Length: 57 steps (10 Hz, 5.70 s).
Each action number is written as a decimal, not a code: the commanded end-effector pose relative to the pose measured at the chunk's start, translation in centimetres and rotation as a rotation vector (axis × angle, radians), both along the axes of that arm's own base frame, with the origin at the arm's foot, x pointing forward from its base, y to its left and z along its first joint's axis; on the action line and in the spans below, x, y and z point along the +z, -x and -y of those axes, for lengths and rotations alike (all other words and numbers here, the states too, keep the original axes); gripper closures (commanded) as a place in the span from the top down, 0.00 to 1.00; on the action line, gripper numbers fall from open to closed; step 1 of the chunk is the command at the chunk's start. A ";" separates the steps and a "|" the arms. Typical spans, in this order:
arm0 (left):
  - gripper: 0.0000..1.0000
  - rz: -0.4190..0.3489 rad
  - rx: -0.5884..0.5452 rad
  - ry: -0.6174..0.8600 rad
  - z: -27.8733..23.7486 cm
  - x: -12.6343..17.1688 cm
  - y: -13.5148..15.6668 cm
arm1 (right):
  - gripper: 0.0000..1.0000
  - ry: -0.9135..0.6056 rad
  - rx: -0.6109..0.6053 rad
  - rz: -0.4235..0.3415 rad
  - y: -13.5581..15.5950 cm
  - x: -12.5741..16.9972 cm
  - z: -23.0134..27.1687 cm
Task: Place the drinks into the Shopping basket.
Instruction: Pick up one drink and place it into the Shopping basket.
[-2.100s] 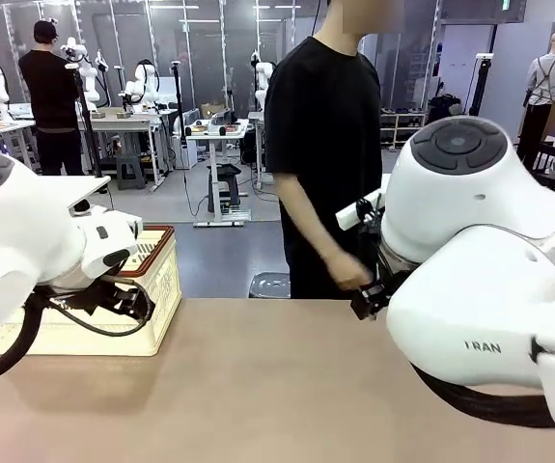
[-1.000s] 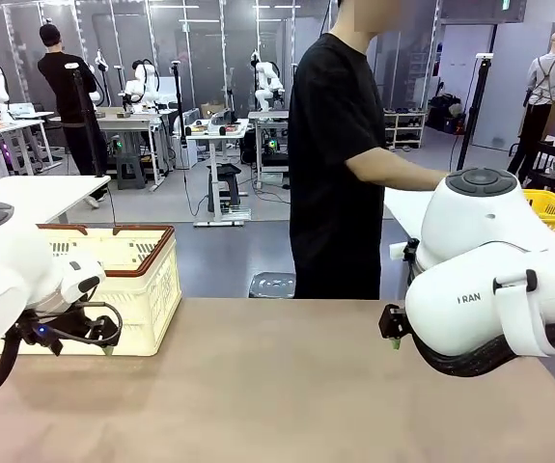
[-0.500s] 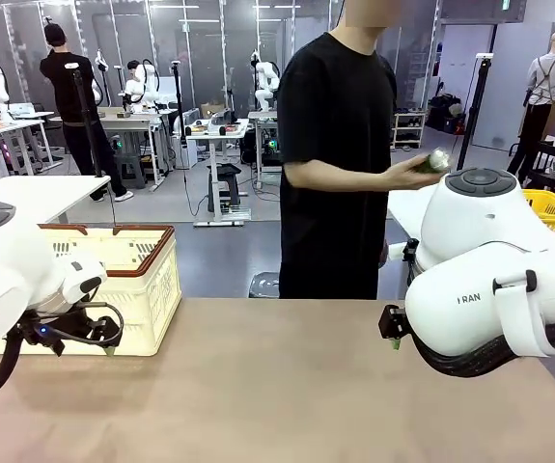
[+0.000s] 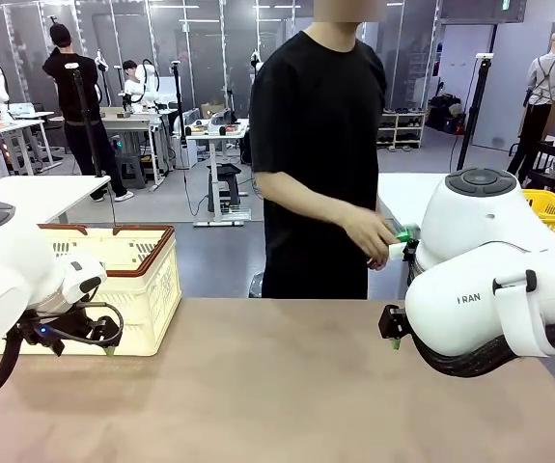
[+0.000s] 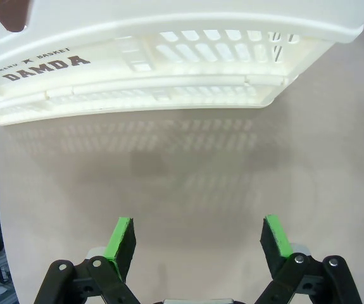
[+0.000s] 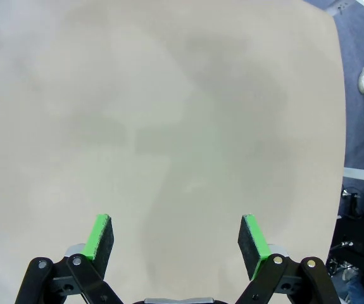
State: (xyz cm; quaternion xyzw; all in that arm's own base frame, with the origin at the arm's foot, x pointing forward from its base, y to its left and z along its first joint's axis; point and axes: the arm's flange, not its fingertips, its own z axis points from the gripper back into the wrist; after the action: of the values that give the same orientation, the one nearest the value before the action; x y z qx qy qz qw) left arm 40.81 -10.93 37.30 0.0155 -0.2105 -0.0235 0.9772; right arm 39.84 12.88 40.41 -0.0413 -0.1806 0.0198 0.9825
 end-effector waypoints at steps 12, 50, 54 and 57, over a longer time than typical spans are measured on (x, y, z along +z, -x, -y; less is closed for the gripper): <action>1.00 -0.005 -0.010 -0.010 0.0 -0.1 0.0 | 1.00 0.004 0.011 0.000 0.0 0.0 0.1; 1.00 -0.005 -0.010 -0.010 0.0 -0.1 0.0 | 1.00 0.097 0.966 -0.353 -14.3 -10.3 17.9; 1.00 -0.005 -0.010 -0.010 0.0 -0.1 0.0 | 1.00 0.093 0.941 -0.305 -14.5 -10.9 17.8; 1.00 -0.005 -0.010 -0.010 0.0 -0.1 0.0 | 0.75 0.083 0.917 -0.297 -14.9 -11.0 17.7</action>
State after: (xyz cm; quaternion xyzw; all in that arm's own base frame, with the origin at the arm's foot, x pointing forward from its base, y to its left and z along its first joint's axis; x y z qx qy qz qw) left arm 40.80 -10.90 37.28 0.0150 -0.2101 -0.0233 0.9773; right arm 54.29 -4.60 29.76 -0.0011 -0.0223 0.4622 0.8865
